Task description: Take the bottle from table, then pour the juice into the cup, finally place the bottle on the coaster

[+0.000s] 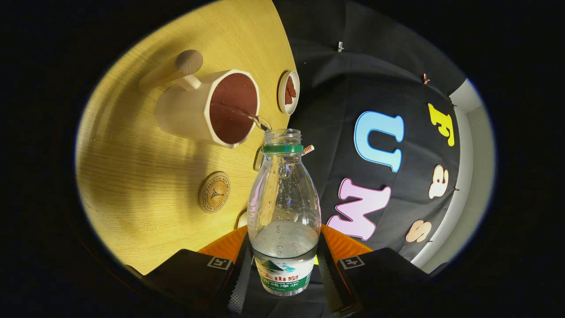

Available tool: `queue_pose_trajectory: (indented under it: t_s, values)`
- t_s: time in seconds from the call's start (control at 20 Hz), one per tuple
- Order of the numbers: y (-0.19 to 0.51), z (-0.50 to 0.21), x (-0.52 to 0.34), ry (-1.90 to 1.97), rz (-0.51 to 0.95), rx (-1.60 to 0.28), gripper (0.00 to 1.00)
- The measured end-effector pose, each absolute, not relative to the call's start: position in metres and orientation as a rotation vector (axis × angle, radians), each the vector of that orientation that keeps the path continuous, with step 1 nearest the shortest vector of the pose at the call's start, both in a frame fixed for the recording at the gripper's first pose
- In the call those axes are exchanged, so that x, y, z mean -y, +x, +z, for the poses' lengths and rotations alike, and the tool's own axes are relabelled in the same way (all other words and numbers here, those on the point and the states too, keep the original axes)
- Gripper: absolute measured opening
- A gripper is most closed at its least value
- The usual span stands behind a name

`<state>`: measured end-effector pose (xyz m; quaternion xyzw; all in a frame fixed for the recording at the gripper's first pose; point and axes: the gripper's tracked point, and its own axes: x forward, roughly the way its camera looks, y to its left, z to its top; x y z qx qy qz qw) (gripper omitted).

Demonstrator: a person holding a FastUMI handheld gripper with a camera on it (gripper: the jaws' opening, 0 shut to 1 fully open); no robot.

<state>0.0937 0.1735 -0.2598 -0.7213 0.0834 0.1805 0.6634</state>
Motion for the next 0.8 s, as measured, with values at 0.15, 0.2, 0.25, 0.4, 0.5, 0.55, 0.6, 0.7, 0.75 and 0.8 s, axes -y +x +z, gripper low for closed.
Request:
queue_pose_trajectory:
  t_s: [0.15,0.2,0.25,0.4,0.5,0.55,0.6,0.7,0.75,0.8]
  values:
    - [0.095,-0.256,-0.172,-1.65,0.409,-0.175,0.72]
    - [0.095,-0.255,-0.172,-1.654,0.409,-0.169,0.73]
    - [0.096,-0.254,-0.172,-1.658,0.411,-0.165,0.73]
    - [0.098,-0.25,-0.173,-1.687,0.418,-0.143,0.72]
    - [0.099,-0.249,-0.173,-1.702,0.421,-0.135,0.72]
    - [0.099,-0.247,-0.173,-1.707,0.422,-0.131,0.73]
    - [0.1,-0.247,-0.173,-1.711,0.421,-0.126,0.73]
    - [0.1,-0.246,-0.174,-1.723,0.423,-0.119,0.73]
    - [0.1,-0.244,-0.174,-1.731,0.424,-0.114,0.72]
    - [0.1,-0.241,-0.174,-1.738,0.425,-0.109,0.72]
